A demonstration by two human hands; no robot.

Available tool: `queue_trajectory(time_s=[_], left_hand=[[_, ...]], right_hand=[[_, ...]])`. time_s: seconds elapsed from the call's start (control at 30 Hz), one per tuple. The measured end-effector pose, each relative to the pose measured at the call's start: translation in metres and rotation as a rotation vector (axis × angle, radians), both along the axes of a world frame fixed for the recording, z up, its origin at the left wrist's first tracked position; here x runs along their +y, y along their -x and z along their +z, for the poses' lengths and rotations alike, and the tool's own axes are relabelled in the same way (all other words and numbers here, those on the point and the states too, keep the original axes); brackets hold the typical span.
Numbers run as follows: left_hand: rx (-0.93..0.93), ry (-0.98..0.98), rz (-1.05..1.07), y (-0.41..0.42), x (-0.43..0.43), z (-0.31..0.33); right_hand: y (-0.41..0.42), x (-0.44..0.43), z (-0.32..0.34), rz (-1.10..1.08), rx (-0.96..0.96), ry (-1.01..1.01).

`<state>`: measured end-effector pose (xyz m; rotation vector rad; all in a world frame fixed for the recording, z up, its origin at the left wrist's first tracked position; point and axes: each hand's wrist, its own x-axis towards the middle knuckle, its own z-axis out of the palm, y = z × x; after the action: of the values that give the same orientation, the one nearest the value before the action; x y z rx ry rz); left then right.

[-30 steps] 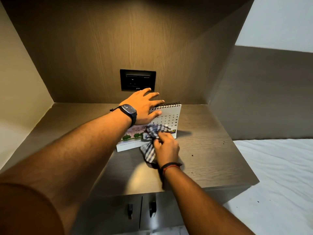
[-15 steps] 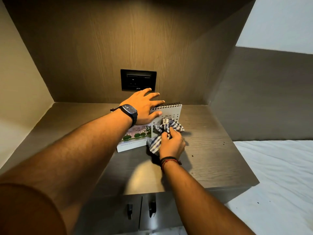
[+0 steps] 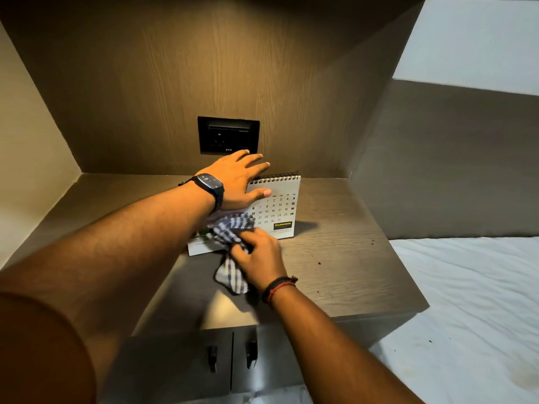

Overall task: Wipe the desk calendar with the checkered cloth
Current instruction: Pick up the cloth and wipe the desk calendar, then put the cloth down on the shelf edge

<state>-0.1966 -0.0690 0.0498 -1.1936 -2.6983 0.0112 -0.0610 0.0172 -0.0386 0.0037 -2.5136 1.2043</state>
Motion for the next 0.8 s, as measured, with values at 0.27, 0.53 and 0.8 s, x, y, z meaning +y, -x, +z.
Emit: queue_trajectory(time_s=[0.27, 0.53, 0.8], left_hand=[[0.223, -0.047, 0.038, -0.020, 0.013, 0.014], [0.109, -0.217, -0.247, -0.104, 0.109, -0.030], [-0.166, -0.031, -0.040, -0.131, 0.128, -0.116]], right_hand=[[-0.037, 0.130, 0.034, -0.562, 0.037, -0.164], [-0.057, 0.198, 0.026, -0.526, -0.355, -0.627], [-0.063, 0.200, -0.029, -0.290, -0.375, -0.659]])
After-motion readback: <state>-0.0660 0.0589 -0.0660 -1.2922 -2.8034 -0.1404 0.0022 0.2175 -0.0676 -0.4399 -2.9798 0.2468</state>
